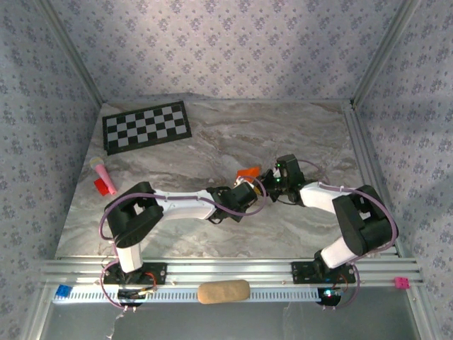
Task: Fold a paper plane with a square sheet of paper (pick it up from the middle)
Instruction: Fold the wing for the fifth time at the center of the table.
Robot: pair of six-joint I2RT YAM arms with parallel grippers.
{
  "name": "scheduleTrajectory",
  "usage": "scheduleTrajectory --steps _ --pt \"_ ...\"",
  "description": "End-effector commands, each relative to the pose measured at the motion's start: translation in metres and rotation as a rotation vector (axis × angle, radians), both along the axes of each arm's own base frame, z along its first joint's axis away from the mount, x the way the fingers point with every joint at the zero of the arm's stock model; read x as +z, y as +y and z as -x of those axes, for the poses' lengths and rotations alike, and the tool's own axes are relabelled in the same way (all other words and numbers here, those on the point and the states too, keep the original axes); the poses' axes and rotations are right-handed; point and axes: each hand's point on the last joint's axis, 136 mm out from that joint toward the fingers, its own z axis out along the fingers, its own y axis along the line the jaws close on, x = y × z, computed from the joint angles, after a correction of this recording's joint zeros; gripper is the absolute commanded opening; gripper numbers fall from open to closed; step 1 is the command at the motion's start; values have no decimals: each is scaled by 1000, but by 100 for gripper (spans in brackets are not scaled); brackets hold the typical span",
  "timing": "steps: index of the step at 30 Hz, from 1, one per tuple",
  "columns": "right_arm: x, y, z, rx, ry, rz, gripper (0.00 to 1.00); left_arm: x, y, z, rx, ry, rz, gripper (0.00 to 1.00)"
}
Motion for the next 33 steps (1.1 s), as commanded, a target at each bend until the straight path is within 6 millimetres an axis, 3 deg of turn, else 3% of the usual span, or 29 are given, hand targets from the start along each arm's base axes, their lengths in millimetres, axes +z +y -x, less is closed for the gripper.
scheduleTrajectory --steps 1,3,10,19,28,33 --pt "3 -13 3 -2 -19 53 18 -11 6 3 21 9 -26 9" --pt "3 -21 4 -3 -24 80 26 -11 4 3 29 18 -7 8" --pt "6 -51 11 -27 -38 172 40 -16 6 2 91 70 84 8" --pt "11 -64 12 -32 -66 208 39 -16 9 -1 142 130 193 8" --pt "26 -72 6 -28 -298 356 32 -7 8 0 130 208 377 4" --pt "30 -66 10 31 -325 339 28 -4 8 2 108 211 466 4"
